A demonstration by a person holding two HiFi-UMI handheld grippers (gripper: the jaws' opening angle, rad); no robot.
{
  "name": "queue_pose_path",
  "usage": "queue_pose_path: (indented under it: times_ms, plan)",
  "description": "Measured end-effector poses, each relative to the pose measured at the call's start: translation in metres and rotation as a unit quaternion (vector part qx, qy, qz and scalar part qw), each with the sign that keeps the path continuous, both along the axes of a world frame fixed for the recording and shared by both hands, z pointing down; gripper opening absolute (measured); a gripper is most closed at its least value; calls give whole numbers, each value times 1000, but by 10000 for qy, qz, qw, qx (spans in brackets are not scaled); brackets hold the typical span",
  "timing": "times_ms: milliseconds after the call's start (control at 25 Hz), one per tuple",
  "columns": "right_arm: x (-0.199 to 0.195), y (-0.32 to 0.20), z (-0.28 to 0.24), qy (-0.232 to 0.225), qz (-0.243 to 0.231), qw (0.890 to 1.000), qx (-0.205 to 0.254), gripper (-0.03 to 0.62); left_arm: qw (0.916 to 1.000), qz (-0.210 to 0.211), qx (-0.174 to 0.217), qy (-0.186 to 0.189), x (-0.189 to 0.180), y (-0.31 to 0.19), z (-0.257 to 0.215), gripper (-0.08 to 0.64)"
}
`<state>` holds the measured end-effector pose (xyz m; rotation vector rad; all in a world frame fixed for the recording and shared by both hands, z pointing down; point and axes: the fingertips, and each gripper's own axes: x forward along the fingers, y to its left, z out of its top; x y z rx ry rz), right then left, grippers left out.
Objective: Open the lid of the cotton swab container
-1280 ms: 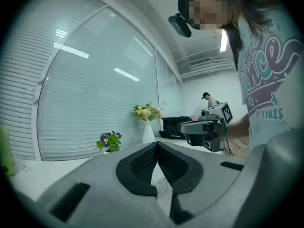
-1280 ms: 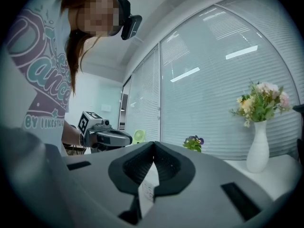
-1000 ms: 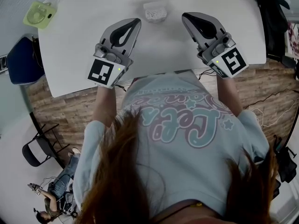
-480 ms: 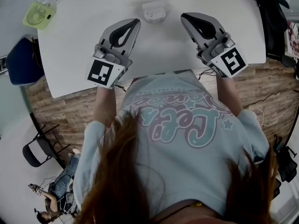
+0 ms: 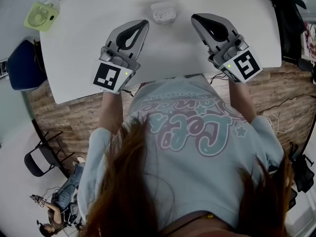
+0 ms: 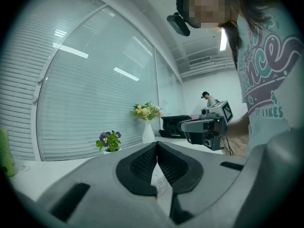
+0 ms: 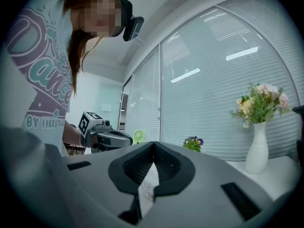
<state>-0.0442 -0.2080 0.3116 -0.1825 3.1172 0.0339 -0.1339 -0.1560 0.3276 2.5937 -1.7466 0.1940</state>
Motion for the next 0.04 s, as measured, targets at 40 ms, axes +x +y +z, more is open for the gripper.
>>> queue_pose_path:
  times_ms: [40]
  plan:
    - [-1,0,-2,-37,4,10000,4,3,10000,-4,-9,20,0,0,0,8]
